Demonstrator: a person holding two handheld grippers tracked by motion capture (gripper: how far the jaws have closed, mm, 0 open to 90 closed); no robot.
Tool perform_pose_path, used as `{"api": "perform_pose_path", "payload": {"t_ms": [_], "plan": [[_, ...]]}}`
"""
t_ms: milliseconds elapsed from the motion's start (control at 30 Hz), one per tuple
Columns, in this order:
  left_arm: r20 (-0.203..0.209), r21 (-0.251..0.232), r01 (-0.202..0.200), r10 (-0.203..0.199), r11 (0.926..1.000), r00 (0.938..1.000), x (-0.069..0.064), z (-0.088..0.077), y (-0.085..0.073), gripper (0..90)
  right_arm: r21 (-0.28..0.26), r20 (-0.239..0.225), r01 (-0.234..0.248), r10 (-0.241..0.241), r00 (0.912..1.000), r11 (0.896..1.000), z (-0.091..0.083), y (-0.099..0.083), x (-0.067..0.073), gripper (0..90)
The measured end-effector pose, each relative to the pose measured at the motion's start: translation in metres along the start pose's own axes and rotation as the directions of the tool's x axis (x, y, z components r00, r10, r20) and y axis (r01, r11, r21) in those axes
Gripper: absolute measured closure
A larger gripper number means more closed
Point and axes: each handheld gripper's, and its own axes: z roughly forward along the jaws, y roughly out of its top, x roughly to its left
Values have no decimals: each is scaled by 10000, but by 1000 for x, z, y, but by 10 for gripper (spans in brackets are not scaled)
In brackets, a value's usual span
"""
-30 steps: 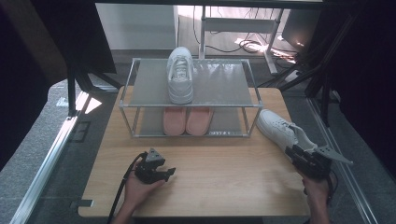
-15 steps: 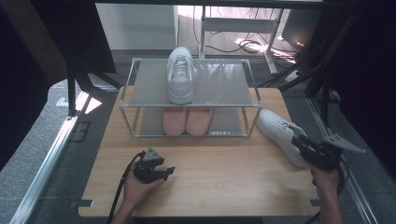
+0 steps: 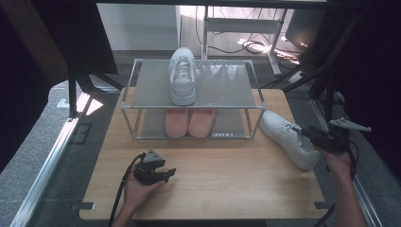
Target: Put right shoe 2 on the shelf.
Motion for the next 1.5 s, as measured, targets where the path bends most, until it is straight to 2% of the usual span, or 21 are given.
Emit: {"api": "perform_pose_path", "payload": {"t_ms": [100, 267, 467, 800, 1033, 1100, 1200, 1267, 1367, 1433, 1500], "plan": [[-5, -18, 11, -11, 10000, 10000, 0, 0, 0, 426, 550, 33, 52, -54, 10000, 9985, 12, 1, -8, 582], [-37, 2, 24, -24, 10000, 10000, 1, 0, 0, 426, 781, 265, 351, -373, 9990, 9963, 22, 1, -14, 574], [-52, 9, 20, -19, 10000, 10000, 1, 0, 0, 425, 888, 326, 361, -392, 9987, 9954, 32, 0, -20, 573], [-60, 65, 34, -34, 10000, 10000, 1, 1, -1, 426, 1678, 403, 587, -663, 9970, 9841, 50, -8, -29, 577], [-57, 75, -1, 2, 10000, 10000, 1, 2, -1, 426, 2019, 421, 748, -850, 9955, 9765, 54, -8, -33, 621], [-66, 70, -6, 6, 10000, 10000, 1, 1, -1, 426, 2202, 547, 809, -951, 9940, 9721, 55, -8, -34, 632], [-84, 49, 14, -14, 10000, 10000, 1, 1, -1, 426, 2707, 745, 1010, -1255, 9893, 9574, 59, -12, -35, 666], [-89, 57, 20, -20, 10000, 10000, 1, 1, -1, 426, 2542, 653, 863, -1062, 9922, 9633, 59, -14, -38, 713], [-84, 101, -4, 4, 9999, 10000, 1, 2, -1, 426, 2442, 657, 885, -1075, 9920, 9657, 58, -14, -39, 785], [-86, 114, -11, 12, 9999, 10000, 1, 2, -1, 425, 2350, 623, 931, -1106, 9919, 9675, 57, -14, -38, 811], [-96, 118, 0, 1, 9999, 10000, 1, 2, -1, 425, 2163, 565, 705, -846, 9948, 9738, 56, -14, -38, 819]]}}
